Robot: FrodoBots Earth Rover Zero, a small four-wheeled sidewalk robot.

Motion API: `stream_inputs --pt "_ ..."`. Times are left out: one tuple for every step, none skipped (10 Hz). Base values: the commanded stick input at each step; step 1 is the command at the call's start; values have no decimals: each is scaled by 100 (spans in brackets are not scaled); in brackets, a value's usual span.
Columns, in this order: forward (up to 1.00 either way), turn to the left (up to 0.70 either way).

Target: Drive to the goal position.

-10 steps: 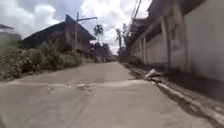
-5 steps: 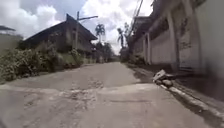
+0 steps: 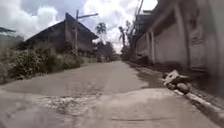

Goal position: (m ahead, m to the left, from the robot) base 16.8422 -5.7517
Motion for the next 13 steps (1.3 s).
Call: stream_inputs --pt "100 0" --pt "100 0" --pt "100 0" --pt "100 0" --pt "100 -1" --pt "100 -13" --pt "100 -37" --pt "100 -37" --pt "100 -28" --pt "100 -5" --pt "100 3" --pt "100 0" --pt "100 0"
